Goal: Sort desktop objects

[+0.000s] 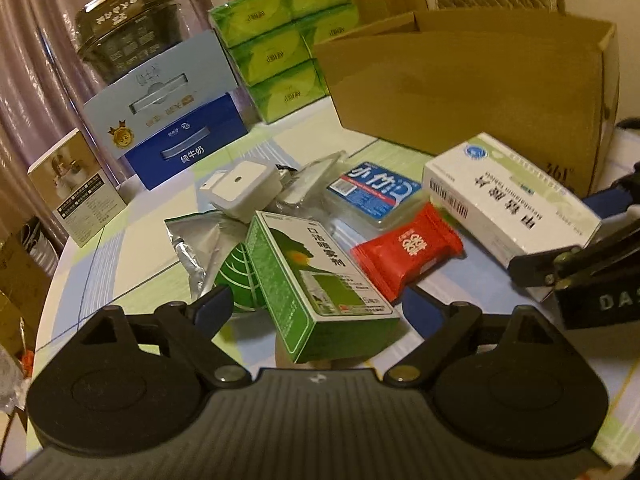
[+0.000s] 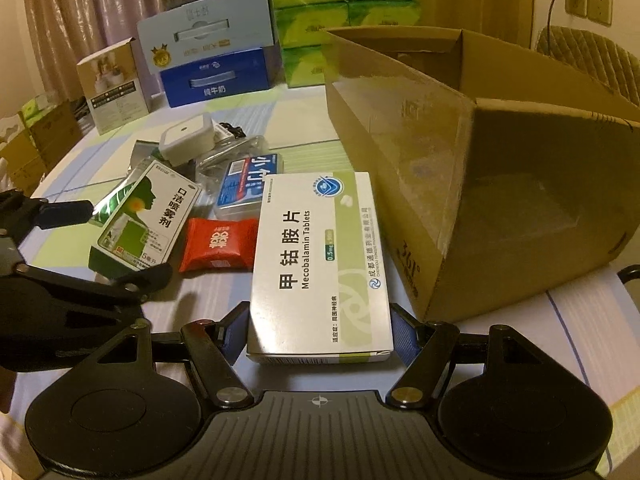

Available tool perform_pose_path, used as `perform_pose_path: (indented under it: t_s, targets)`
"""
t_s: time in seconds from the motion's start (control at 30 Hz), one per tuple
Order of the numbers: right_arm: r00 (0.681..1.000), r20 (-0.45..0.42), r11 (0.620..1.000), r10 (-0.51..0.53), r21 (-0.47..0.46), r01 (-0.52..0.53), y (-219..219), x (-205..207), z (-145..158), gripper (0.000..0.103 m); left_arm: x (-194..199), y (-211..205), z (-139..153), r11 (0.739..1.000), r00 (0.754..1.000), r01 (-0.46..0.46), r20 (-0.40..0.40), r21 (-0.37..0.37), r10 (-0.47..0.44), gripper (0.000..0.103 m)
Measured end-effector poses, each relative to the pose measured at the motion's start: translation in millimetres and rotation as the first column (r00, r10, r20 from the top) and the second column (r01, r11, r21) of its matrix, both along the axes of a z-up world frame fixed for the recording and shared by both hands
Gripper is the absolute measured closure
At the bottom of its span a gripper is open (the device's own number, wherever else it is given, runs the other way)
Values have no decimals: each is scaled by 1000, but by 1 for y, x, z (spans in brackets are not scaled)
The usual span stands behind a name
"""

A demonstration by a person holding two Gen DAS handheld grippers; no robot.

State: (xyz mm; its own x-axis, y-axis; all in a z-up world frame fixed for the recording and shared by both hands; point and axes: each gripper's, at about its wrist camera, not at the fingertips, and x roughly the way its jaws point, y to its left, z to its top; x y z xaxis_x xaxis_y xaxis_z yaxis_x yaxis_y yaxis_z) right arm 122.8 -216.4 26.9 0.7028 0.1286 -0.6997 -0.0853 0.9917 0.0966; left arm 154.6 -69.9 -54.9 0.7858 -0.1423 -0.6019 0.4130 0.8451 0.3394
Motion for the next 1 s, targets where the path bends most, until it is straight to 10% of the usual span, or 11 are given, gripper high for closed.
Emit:
perform_pose_path:
  t_s: [0.3, 0.7, 1.0]
  targets:
    - [1000, -5, 1000, 22, 11, -22, 7, -2, 1, 35, -8, 1, 0, 999, 1000, 10, 17, 38, -10, 47]
    - [998, -59, 996, 18, 87, -13, 1, -43, 14, 35, -75, 32, 26, 965, 978, -111, -200, -238, 64, 48]
    - [999, -45, 998, 31, 58, -28, 10, -54, 12, 26, -93, 35, 14, 969, 981, -134, -166, -208, 100, 35]
